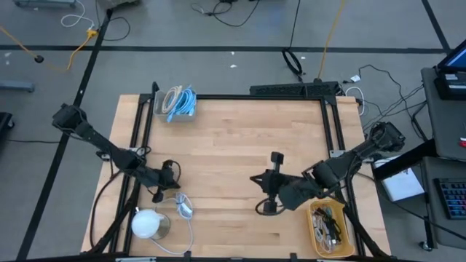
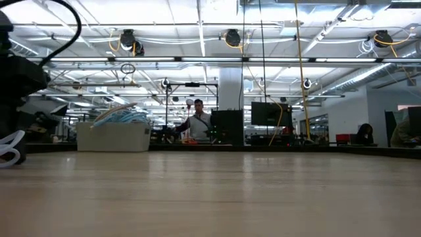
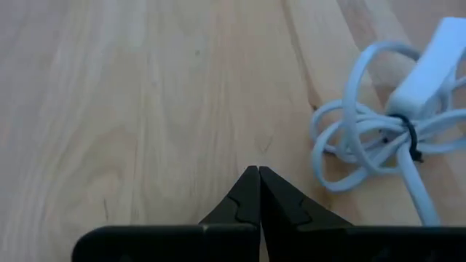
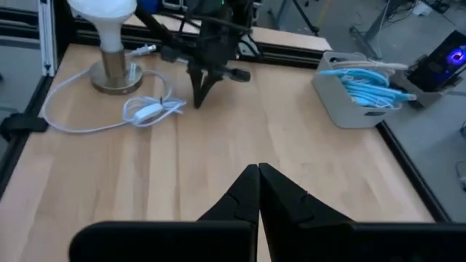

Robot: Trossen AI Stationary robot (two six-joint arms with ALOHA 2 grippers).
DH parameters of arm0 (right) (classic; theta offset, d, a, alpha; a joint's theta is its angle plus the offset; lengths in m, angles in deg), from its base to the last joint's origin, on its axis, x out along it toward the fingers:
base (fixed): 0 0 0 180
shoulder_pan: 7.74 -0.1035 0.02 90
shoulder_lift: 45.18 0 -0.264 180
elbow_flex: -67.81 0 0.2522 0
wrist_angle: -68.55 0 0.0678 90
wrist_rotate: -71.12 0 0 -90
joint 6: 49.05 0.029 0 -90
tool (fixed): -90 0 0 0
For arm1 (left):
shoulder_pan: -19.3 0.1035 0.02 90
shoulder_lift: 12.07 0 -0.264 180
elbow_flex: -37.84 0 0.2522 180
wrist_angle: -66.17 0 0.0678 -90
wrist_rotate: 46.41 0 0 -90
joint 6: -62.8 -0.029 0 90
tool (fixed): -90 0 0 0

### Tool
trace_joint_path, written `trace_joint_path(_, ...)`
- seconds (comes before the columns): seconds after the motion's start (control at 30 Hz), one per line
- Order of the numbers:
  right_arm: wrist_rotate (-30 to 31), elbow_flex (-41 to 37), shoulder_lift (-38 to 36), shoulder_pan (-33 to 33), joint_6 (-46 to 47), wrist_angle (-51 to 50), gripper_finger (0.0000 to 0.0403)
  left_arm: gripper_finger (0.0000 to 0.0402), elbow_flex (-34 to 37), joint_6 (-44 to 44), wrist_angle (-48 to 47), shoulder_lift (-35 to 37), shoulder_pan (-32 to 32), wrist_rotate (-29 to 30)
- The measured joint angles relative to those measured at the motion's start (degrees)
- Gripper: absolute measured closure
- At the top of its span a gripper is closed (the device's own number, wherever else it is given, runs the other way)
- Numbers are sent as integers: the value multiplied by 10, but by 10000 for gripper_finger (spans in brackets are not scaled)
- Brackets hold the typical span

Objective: Pick & Place USB Port
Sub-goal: Return to Home Position

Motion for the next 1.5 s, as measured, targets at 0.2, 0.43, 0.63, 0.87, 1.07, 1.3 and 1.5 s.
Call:
trace_joint_path(0.2,-16,0,0,25,-41,7,403,399,-2,-5,4,-34,48,-46)
trace_joint_path(0.43,-109,0,0,66,-46,-208,403,383,2,-48,21,-29,57,-55)
trace_joint_path(0.63,-77,-126,-76,114,-7,-284,403,378,5,-77,148,-31,58,-53)
trace_joint_path(0.87,-129,-413,-317,147,63,23,403,378,3,-76,264,-30,57,-55)
trace_joint_path(1.07,-137,-527,-473,134,97,58,403,378,3,-76,295,-30,57,-56)
trace_joint_path(1.3,-83,-626,-601,105,56,165,403,378,3,-76,307,-30,57,-56)
trace_joint_path(1.5,-47,-732,-687,97,23,285,403,378,3,-76,307,-30,57,-56)
